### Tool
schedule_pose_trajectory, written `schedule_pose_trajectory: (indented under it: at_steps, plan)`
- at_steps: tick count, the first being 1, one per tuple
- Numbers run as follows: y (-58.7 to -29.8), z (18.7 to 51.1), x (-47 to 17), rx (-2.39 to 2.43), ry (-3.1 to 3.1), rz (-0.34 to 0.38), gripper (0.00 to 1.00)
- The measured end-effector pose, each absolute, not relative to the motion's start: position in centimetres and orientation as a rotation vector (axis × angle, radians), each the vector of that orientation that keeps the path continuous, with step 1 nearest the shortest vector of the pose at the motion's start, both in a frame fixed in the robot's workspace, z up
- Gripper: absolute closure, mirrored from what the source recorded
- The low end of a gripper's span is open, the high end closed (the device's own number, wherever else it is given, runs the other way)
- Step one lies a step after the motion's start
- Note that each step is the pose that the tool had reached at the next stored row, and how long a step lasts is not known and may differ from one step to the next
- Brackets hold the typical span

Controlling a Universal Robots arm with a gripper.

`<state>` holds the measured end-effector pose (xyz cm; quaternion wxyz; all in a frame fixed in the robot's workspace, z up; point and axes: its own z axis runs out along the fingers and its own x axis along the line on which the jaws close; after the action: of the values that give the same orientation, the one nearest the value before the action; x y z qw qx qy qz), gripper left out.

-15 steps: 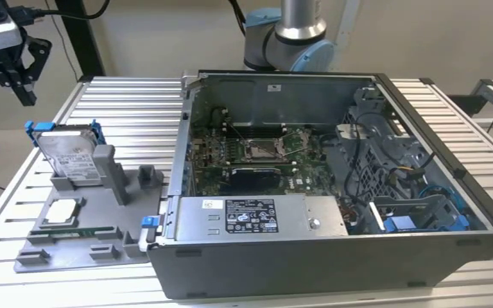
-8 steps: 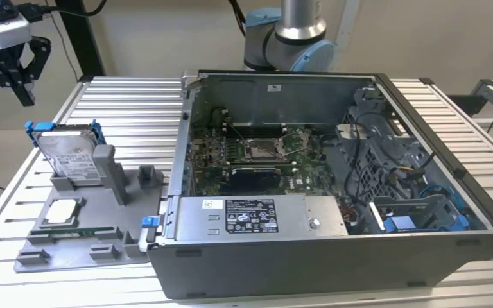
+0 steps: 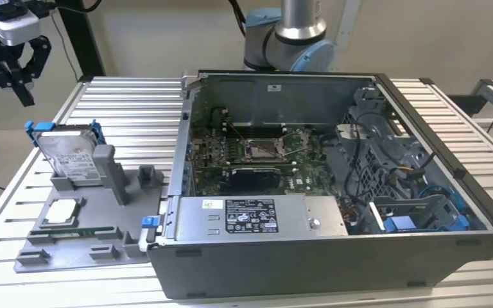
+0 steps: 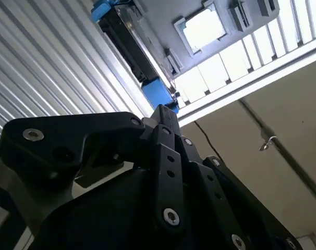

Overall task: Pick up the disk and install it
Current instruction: 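Pick up the disk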

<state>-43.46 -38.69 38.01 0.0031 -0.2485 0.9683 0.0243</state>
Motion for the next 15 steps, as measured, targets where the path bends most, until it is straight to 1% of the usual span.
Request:
schedule_pose_trajectory:
  at_steps: [15]
  plan:
    - [-38.69, 38.00, -43.47, -1.182, 2.894, 0.069, 1.00]
